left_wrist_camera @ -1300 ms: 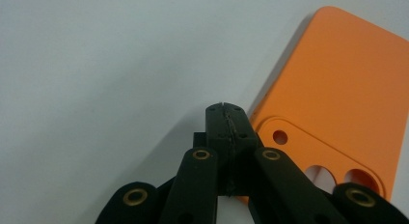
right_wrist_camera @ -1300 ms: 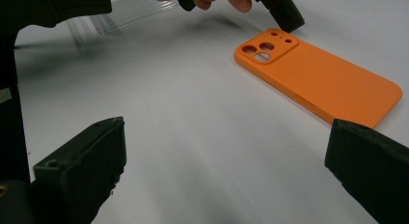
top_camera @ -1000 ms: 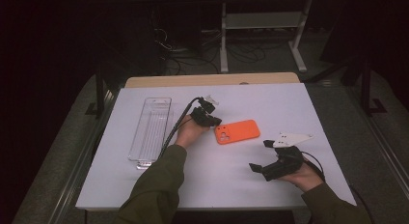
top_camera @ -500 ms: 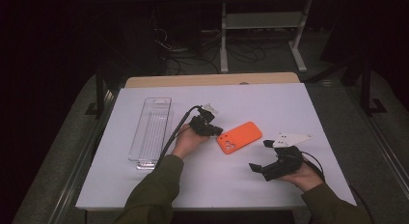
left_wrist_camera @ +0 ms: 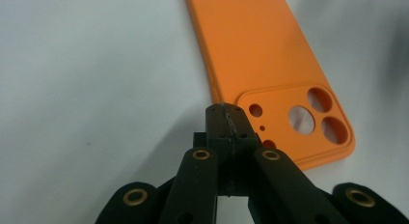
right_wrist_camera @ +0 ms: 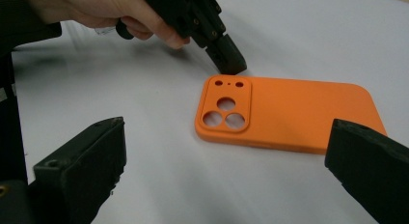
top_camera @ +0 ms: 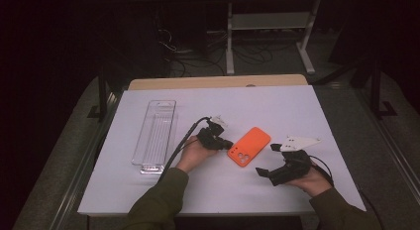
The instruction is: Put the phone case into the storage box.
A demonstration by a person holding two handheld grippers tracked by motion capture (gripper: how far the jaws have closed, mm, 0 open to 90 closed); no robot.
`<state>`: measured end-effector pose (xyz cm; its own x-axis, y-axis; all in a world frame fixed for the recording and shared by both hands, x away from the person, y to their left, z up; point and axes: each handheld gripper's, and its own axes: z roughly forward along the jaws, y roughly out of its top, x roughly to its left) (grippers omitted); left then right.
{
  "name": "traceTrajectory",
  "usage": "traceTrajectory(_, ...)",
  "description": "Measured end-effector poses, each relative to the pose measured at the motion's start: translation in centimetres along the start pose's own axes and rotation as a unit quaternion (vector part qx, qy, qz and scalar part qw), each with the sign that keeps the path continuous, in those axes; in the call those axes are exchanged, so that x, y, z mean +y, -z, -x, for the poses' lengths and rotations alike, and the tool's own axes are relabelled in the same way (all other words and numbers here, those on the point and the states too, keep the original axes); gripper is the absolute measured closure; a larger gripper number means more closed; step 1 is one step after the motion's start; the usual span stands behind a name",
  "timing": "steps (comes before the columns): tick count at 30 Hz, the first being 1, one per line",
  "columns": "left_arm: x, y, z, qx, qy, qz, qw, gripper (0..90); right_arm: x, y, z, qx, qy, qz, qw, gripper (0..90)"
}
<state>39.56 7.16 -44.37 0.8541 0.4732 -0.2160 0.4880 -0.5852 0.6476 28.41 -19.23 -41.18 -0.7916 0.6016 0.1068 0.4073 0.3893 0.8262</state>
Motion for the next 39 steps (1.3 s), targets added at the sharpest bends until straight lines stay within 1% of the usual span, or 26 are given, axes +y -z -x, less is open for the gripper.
traceTrajectory(1, -0.1, -0.2, 0.3, -0.003, 0.004, 0.003, 1.0000, 90.0, 0.0, 0.0, 0.0, 0.000, 0.000, 0.000, 1.0000, 0.2)
traceTrajectory(2, -0.2, -0.2, 0.4, -0.003, -0.005, 0.000, 1.0000, 90.0, 0.0, 0.0, 0.0, 0.000, 0.001, 0.000, 1.0000, 0.2)
traceTrajectory(3, -0.2, -0.3, 0.6, -0.010, 0.000, 0.003, 0.9999, 90.0, 0.0, 0.0, 0.0, 0.000, 0.001, 0.000, 1.0000, 0.3)
traceTrajectory(4, -0.2, -0.3, 0.6, -0.010, 0.000, 0.003, 0.9999, 90.0, 0.0, 0.0, 0.0, 0.000, 0.001, 0.000, 1.0000, 0.3)
traceTrajectory(5, -0.3, -0.5, 1.0, -0.014, 0.001, 0.008, 0.9999, 90.0, 0.0, 0.0, 0.0, 0.000, 0.001, 0.000, 1.0000, 0.3)
traceTrajectory(7, -0.3, -0.6, 1.4, -0.019, -0.006, 0.005, 0.9998, 90.0, 0.0, 0.0, 0.0, 0.000, 0.001, 0.000, 1.0000, 0.3)
traceTrajectory(9, -0.3, -0.8, 1.8, -0.023, -0.005, 0.006, 0.9997, 90.0, 0.0, 0.0, 0.0, 0.000, 0.001, 0.000, 1.0000, 0.3)
traceTrajectory(10, -0.2, -0.8, 1.9, -0.026, -0.010, 0.003, 0.9996, 90.0, 0.0, 0.0, 0.0, -0.001, 0.001, 0.000, 1.0000, 0.3)
traceTrajectory(15, -0.1, -1.2, 2.6, -0.035, -0.020, 0.001, 0.9992, 90.0, 0.0, 0.0, 0.0, -0.001, 0.000, 0.000, 1.0000, 0.3)
traceTrajectory(17, -0.1, -1.4, 3.0, -0.039, -0.019, 0.003, 0.9991, 90.0, 0.0, 0.0, 0.0, -0.001, 0.000, -0.001, 1.0000, 0.3)
traceTrajectory(19, 0.0, -1.7, 3.4, -0.045, -0.028, 0.003, 0.9986, 90.0, 0.0, 0.0, 0.0, -0.001, 0.001, -0.001, 1.0000, 0.3)
traceTrajectory(20, 0.0, -1.8, 3.6, -0.048, -0.025, 0.005, 0.9985, 90.0, 0.0, 0.0, 0.0, -0.001, 0.000, -0.001, 1.0000, 0.3)
traceTrajectory(21, 0.1, -2.0, 3.8, -0.051, -0.030, 0.006, 0.9982, 90.0, 0.0, 0.0, 0.0, -0.001, 0.001, 0.000, 1.0000, 0.3)
traceTrajectory(25, 0.4, -2.7, 4.7, -0.064, -0.035, 0.007, 0.9973, 90.0, 0.0, 0.0, 0.0, -0.001, 0.000, -0.001, 1.0000, 0.3)
traceTrajectory(29, 0.9, -3.5, 5.5, -0.077, -0.042, 0.008, 0.9961, 90.0, 0.0, 0.0, 0.0, 0.000, -0.001, 0.000, 1.0000, 0.2)
traceTrajectory(31, 1.1, -3.8, 5.9, -0.082, -0.041, 0.007, 0.9957, 90.0, 0.0, 0.1, 0.0, 0.000, -0.001, 0.003, 1.0000, 0.2)
traceTrajectory(33, 1.4, -4.2, 6.2, -0.088, -0.046, 0.007, 0.9950, 90.0, 0.0, 0.1, 0.0, 0.001, -0.001, 0.006, 1.0000, 0.2)
traceTrajectory(37, 2.1, -4.9, 6.9, -0.097, -0.050, 0.014, 0.9939, 90.0, 0.0, 0.1, 0.0, 0.001, 0.001, 0.006, 1.0000, 0.2)
traceTrajectory(38, 2.4, -5.0, 7.0, -0.099, -0.055, 0.008, 0.9935, 90.0, 0.0, 0.1, 0.0, 0.001, 0.000, 0.006, 1.0000, 0.2)
traceTrajectory(39, 2.5, -5.1, 7.1, -0.101, -0.057, 0.009, 0.9933, 90.0, 0.0, 0.2, 0.0, 0.001, 0.000, 0.006, 1.0000, 0.2)
